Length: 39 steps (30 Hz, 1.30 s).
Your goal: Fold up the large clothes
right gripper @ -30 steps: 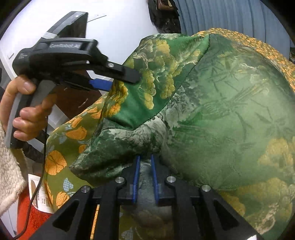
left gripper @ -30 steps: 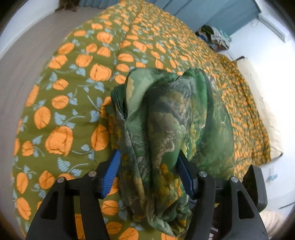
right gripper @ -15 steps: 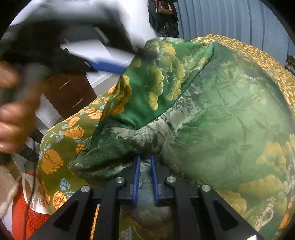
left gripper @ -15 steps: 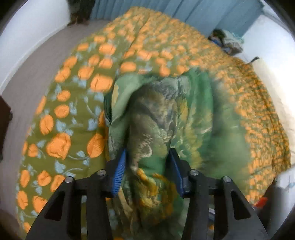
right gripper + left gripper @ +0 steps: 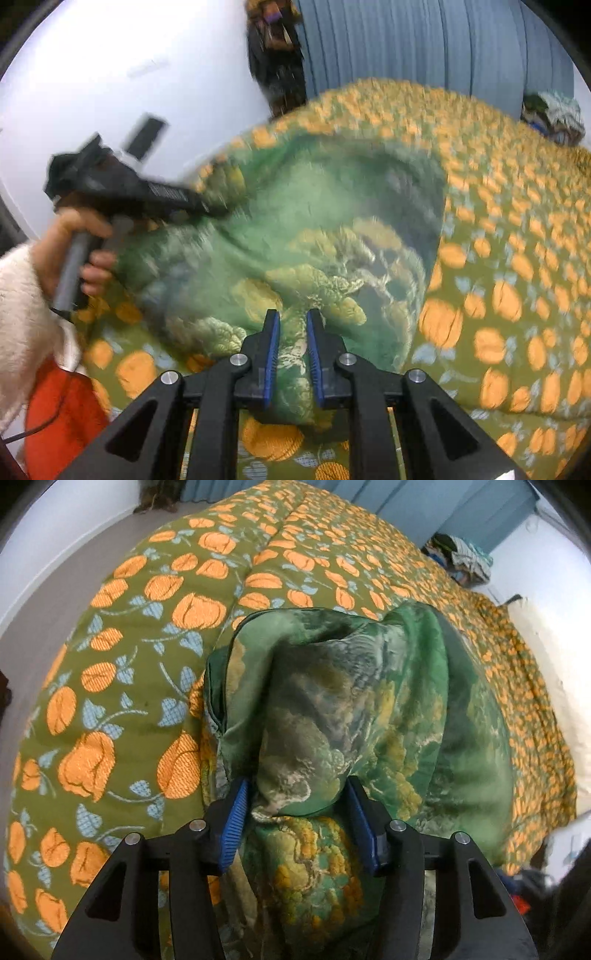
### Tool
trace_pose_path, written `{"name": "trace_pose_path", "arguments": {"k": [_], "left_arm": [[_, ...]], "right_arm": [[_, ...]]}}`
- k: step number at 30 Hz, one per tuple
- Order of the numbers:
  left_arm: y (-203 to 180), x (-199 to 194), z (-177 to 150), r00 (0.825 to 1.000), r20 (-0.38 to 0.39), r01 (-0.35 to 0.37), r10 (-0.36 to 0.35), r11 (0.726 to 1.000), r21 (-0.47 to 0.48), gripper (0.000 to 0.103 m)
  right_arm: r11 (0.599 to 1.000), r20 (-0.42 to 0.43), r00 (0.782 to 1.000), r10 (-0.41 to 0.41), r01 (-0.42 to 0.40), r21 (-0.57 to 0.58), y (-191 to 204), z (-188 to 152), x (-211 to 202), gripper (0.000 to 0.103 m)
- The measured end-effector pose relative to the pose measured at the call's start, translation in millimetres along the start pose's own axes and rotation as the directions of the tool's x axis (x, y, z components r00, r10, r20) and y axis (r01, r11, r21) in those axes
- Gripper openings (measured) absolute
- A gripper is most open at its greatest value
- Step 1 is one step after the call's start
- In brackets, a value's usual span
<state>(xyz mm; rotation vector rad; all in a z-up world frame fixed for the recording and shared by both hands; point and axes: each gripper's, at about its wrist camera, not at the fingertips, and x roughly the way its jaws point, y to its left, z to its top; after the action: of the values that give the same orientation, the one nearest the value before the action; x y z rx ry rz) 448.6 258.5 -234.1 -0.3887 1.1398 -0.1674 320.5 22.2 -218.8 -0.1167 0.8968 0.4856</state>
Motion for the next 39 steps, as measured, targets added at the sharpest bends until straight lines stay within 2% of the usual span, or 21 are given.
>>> {"name": "trace_pose_path", "arguments": {"k": [5,9,12,14,15,18,21,24,26,28,31,32,35,36,39], "left_arm": [[-2,2,0,1.000,-0.001,-0.016,0.016,1.000,-0.008,0.055],[-8,-5,-1,0.999,0.008,-0.045,0.045,0.999,-0.007,0.056],[-17,-26,-1,0.998,0.065,-0.022,0.022,1.000,0.009,0.062],[-20,-46,-4,0.994,0.105,-0.001,0.000,1.000,0.003,0.074],[-21,-54,-6,0.993,0.117,0.004,-0.004,1.000,-0.001,0.077],[-23,-83,-16,0.987,0.159,0.036,-0.037,0.999,0.007,0.078],[-23,-105,-27,0.980,0.195,0.045,-0.045,0.999,0.005,0.089],[-24,-119,-41,0.971,0.235,-0.029,0.030,1.000,-0.007,0.096],[-27,-124,-52,0.953,0.274,-0.132,0.131,0.991,-0.015,0.102],[-31,-127,-62,0.927,0.297,-0.238,0.228,0.971,-0.004,0.102],[-41,-127,-71,0.913,0.302,-0.313,0.276,0.946,0.083,0.103],[-45,-126,-75,0.898,0.310,-0.357,0.311,0.928,0.104,0.103],[-52,-125,-81,0.872,0.329,-0.426,0.363,0.893,0.146,0.102],[-54,-124,-83,0.867,0.333,-0.439,0.371,0.885,0.157,0.102],[-55,-126,-83,0.869,0.329,-0.440,0.371,0.882,0.169,0.102]], "right_arm": [[1.000,0.017,1.000,0.007,-0.006,-0.025,-3,-2,13,0.012],[0.997,0.048,0.998,-0.029,0.032,-0.070,4,-5,-2,0.013],[0.993,0.133,0.990,-0.054,0.067,-0.092,14,-5,-34,0.027],[0.995,0.176,0.984,-0.031,0.048,-0.088,19,-7,-61,0.067],[0.996,0.198,0.980,-0.022,0.039,-0.080,20,-8,-76,0.073],[0.994,0.231,0.970,-0.080,0.096,-0.058,25,-5,-109,0.075],[0.991,0.281,0.959,-0.038,0.072,-0.110,40,2,-134,0.075],[0.978,0.262,0.961,-0.083,0.129,-0.163,46,-2,-135,0.076],[0.979,0.236,0.965,-0.111,0.148,-0.144,42,-8,-129,0.076],[0.985,0.206,0.971,-0.118,0.140,-0.096,32,-13,-123,0.076],[0.987,0.193,0.971,-0.139,0.151,-0.050,16,-15,-124,0.076],[0.986,0.198,0.969,-0.149,0.161,-0.043,10,-16,-125,0.076],[0.981,0.214,0.959,-0.188,0.195,-0.015,-2,-16,-130,0.076],[0.979,0.218,0.956,-0.197,0.204,-0.006,-5,-16,-133,0.076],[0.970,0.231,0.944,-0.236,0.242,0.003,-10,-15,-135,0.076]]}}
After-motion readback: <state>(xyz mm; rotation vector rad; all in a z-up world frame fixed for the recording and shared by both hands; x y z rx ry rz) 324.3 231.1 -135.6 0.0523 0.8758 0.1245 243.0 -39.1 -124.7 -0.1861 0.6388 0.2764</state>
